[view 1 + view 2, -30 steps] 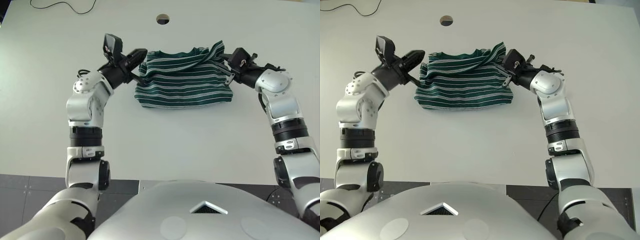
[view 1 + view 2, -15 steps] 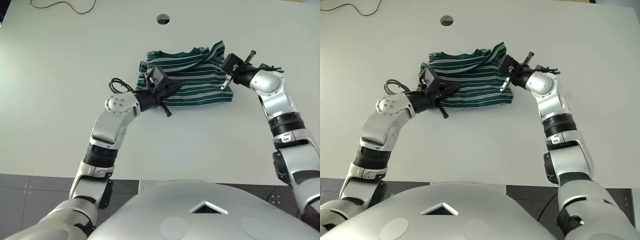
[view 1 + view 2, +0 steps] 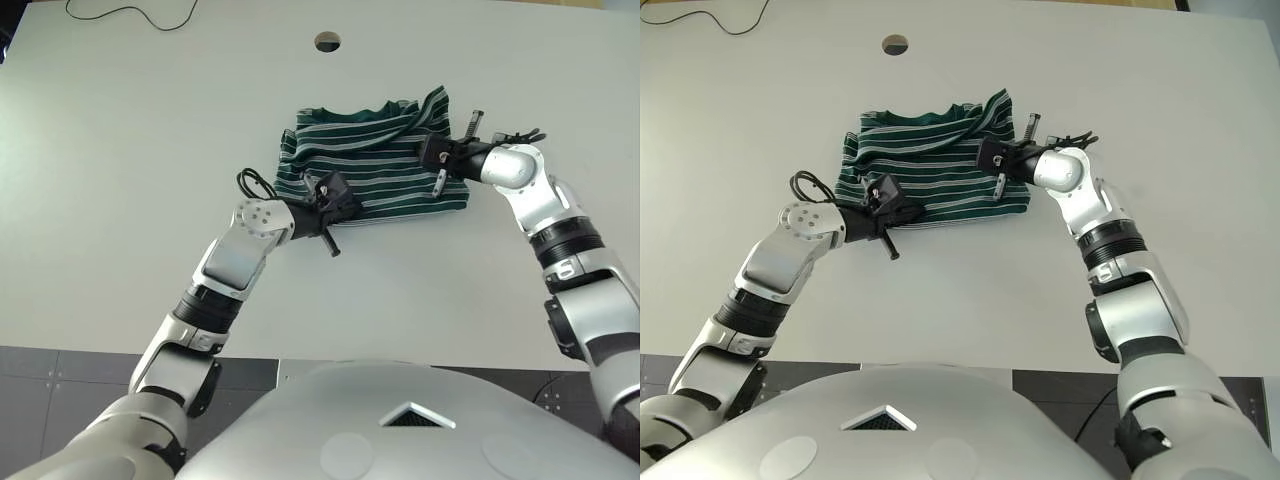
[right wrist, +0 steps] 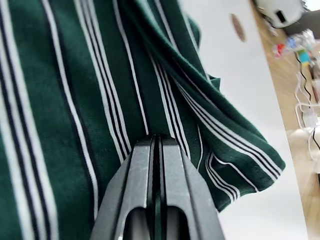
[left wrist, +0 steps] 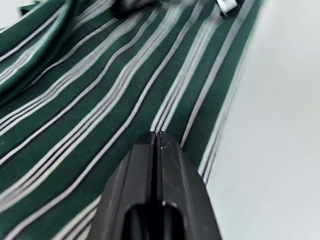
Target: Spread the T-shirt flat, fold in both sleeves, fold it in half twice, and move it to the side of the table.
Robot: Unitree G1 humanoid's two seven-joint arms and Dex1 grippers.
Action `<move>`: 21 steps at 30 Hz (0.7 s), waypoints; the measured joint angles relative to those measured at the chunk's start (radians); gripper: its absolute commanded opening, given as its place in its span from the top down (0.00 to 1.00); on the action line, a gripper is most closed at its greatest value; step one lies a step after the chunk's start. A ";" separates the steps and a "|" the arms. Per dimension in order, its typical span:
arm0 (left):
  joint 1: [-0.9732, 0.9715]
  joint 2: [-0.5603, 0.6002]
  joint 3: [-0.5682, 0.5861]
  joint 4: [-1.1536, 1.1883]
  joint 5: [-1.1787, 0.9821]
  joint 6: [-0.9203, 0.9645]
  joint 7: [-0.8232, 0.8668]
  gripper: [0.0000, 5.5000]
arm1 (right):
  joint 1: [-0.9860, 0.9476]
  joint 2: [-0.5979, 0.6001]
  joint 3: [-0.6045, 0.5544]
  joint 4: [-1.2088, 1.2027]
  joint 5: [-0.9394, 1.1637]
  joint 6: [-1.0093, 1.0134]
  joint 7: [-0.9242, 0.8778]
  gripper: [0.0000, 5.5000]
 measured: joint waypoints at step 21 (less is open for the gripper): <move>0.033 0.143 0.087 -0.040 -0.022 -0.019 -0.106 0.98 | 0.660 -0.199 0.174 -1.165 0.121 0.510 0.318 0.98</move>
